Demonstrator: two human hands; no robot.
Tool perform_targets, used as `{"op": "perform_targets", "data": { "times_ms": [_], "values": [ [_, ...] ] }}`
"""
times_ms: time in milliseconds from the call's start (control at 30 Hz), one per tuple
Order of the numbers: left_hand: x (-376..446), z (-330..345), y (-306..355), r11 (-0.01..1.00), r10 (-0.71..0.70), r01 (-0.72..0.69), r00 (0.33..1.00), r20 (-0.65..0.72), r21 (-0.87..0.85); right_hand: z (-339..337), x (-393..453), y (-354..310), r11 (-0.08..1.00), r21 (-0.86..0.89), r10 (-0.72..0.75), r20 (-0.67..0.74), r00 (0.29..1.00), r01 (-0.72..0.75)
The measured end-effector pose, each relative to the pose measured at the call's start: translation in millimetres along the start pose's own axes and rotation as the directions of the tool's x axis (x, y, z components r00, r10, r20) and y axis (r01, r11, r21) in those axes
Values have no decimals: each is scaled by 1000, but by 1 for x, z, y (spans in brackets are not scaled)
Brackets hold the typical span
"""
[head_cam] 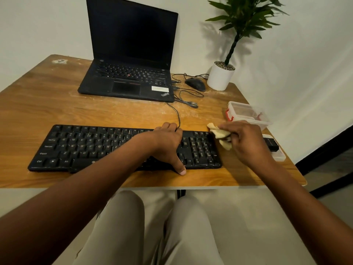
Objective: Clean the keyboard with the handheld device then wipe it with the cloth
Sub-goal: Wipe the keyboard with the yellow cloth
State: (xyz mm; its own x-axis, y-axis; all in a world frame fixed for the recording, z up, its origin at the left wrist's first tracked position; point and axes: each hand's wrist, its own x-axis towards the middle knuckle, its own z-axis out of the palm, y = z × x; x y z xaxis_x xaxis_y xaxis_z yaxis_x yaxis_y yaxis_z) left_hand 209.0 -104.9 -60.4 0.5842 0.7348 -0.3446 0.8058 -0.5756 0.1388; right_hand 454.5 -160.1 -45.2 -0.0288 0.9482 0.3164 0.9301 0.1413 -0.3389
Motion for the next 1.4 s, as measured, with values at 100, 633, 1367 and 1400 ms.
{"op": "perform_targets", "data": {
  "times_ms": [100, 633, 1367, 1400],
  "values": [
    [0, 0, 0, 1000, -10, 10, 1000, -1, -9, 11, 9, -33, 995, 104, 4, -85, 996, 5],
    [2, 2, -3, 1000, 6, -5, 1000, -30, 8, 8, -39, -56, 967, -23, -236, 311, 921, 255],
    [0, 2, -1, 1000, 0, 1, 1000, -16, 19, 14, -49, -48, 876, -181, -386, 295, 874, 448],
    [-1, 2, -2, 1000, -1, 1, 1000, -17, 15, 9, -52, -46, 898, -157, -346, 324, 881, 411]
  ]
}}
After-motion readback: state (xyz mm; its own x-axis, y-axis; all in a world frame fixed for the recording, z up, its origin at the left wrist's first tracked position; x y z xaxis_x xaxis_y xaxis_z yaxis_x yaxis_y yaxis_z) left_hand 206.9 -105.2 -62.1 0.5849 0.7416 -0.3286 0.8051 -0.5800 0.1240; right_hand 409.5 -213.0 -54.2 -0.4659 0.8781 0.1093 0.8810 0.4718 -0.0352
